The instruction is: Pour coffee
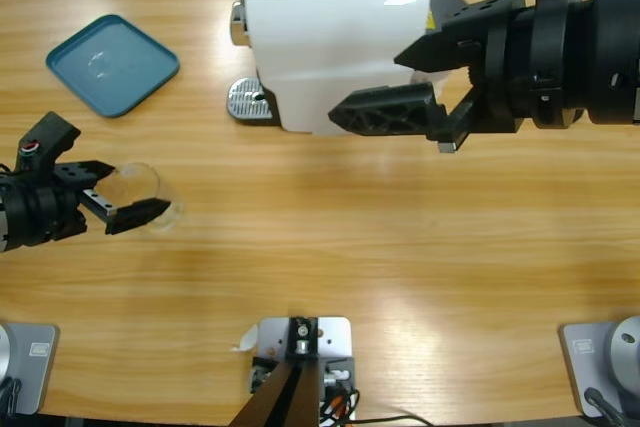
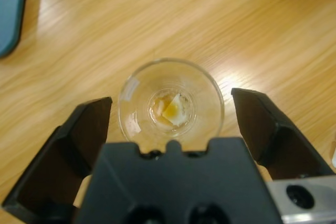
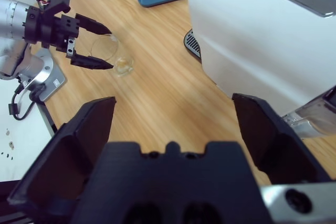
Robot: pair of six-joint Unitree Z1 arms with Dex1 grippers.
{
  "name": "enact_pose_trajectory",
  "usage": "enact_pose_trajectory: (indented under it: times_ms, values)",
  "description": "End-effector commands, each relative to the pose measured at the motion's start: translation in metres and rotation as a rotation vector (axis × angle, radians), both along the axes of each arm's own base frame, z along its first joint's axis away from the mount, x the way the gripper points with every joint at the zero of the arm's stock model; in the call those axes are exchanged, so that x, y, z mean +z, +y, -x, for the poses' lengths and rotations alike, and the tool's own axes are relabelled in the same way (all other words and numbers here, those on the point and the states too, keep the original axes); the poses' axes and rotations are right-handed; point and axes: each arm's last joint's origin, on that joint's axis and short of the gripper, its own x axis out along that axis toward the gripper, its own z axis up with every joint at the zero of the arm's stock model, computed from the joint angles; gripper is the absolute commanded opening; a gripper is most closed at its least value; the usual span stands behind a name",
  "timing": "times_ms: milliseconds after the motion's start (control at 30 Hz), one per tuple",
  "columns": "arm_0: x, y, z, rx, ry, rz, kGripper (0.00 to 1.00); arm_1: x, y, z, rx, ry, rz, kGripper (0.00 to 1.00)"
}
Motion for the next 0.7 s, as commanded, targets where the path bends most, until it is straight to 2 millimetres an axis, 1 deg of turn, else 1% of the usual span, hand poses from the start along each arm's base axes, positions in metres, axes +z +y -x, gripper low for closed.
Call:
enact_pose_trajectory:
  times_ms: [33, 267, 433, 467, 533, 600, 633, 700]
  values:
    - [-0.016, 0.005, 0.007, 0.002, 0.043, -0.022, 0.734, -0.021, -0.002, 0.004, -0.022, 0.04, 0.027, 1.0]
    - [-0.015, 0.014, 0.016, 0.017, 0.035, 0.029, 0.733, -0.025, -0.002, 0.004, -0.031, 0.047, 0.019, 1.0]
    - [-0.019, 0.013, 0.017, 0.039, 0.056, 0.04, 0.735, -0.025, -0.003, 0.004, -0.039, 0.043, 0.02, 1.0]
    - [-0.02, 0.012, 0.017, 0.042, 0.061, 0.04, 0.712, -0.025, -0.003, 0.004, -0.041, 0.043, 0.021, 1.0]
    - [-0.022, 0.01, 0.016, 0.038, 0.057, 0.033, 0.445, -0.026, -0.003, 0.004, -0.046, 0.044, 0.024, 1.0]
    - [-0.017, 0.01, 0.014, -0.002, 0.006, 0.018, 0.042, -0.026, -0.003, 0.003, -0.051, 0.043, 0.024, 1.0]
    - [-0.012, 0.01, 0.014, -0.035, -0.029, 0.02, 0.0, -0.025, -0.003, 0.004, -0.052, 0.042, 0.023, 1.0]
    - [0.0, 0.014, 0.011, -0.087, -0.105, 0.024, 0.0, -0.025, -0.003, 0.003, -0.052, 0.042, 0.022, 1.0]
